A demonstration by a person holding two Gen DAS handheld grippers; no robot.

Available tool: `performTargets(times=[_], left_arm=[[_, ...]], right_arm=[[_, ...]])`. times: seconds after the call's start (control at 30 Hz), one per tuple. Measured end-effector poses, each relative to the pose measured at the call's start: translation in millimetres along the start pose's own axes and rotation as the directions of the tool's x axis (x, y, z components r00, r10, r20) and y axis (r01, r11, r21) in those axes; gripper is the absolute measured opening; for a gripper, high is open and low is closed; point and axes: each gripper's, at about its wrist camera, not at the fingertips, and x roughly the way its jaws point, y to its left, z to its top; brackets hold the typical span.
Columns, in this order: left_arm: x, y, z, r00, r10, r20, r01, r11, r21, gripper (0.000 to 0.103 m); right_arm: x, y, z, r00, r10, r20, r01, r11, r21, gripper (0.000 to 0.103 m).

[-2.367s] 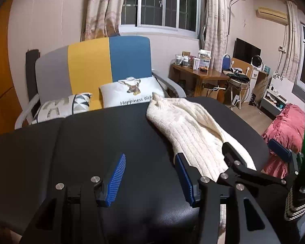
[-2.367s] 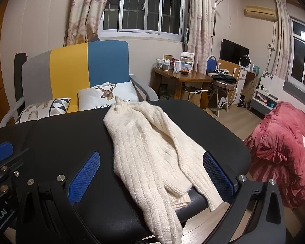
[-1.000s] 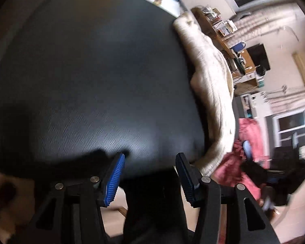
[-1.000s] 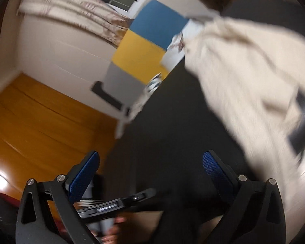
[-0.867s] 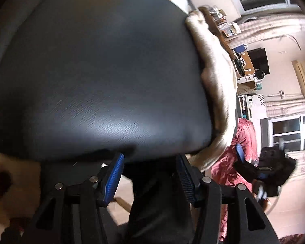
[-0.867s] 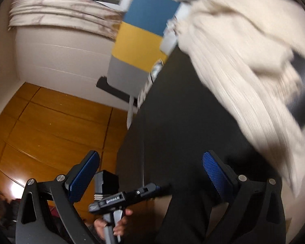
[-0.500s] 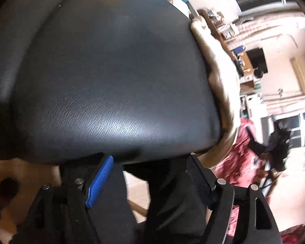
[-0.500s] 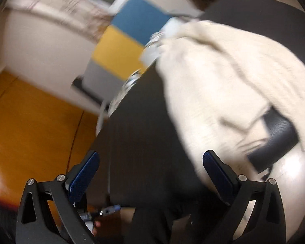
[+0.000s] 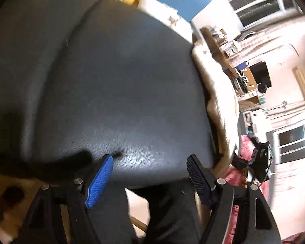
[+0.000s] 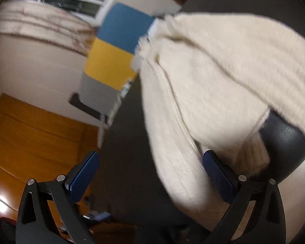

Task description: Fold clothes

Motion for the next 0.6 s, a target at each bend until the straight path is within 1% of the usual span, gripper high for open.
performTargets(times=[0.03,0.1,0.13,0.2,0.27,0.33,0.37,0.4,0.47,0.57,0.6], left_arm=[[-7,-4,2,0.999,0.027,0.037,-0.027,0.999,0.025,0.076],[-19,-12,8,0.991,0.079,0.109,-0.086,0.994,0.067,0.076],[-23,-17,11,0.985,0.105,0.138,-0.117,0.989,0.085,0.076],[-25,-25,17,0.978,0.135,0.160,-0.153,0.983,0.105,0.076],[-27,-32,22,0.973,0.151,0.174,-0.173,0.978,0.116,0.076],[-30,-38,24,0.974,0.134,0.180,-0.158,0.980,0.124,0.076],[-30,-41,24,0.975,0.129,0.182,-0.155,0.978,0.138,0.076],[-30,-45,24,0.975,0.128,0.183,-0.157,0.975,0.157,0.076],[-27,-54,22,0.975,0.126,0.185,-0.162,0.967,0.199,0.076],[-17,-79,21,0.978,0.109,0.176,-0.155,0.948,0.276,0.074],[-12,-90,21,0.980,0.099,0.172,-0.148,0.941,0.303,0.074]], right_arm=[[7,5,-1,1.000,-0.010,-0.014,0.010,1.000,-0.018,0.103],[15,25,-6,1.000,0.018,-0.011,-0.019,0.997,-0.069,0.103],[23,35,-8,0.998,0.054,-0.028,-0.055,0.996,-0.067,0.103],[50,62,-10,0.986,0.131,-0.102,-0.136,0.989,-0.049,0.103],[82,91,-14,0.966,0.180,-0.188,-0.196,0.978,-0.069,0.103],[104,114,-22,0.932,0.238,-0.275,-0.265,0.962,-0.066,0.103],[108,125,-27,0.918,0.247,-0.310,-0.283,0.956,-0.077,0.103],[107,134,-31,0.921,0.226,-0.317,-0.274,0.955,-0.114,0.103],[91,135,-33,0.946,0.176,-0.271,-0.225,0.960,-0.165,0.103],[62,116,-40,0.969,0.115,-0.217,-0.155,0.972,-0.177,0.103],[49,106,-44,0.977,0.084,-0.194,-0.121,0.975,-0.186,0.103]])
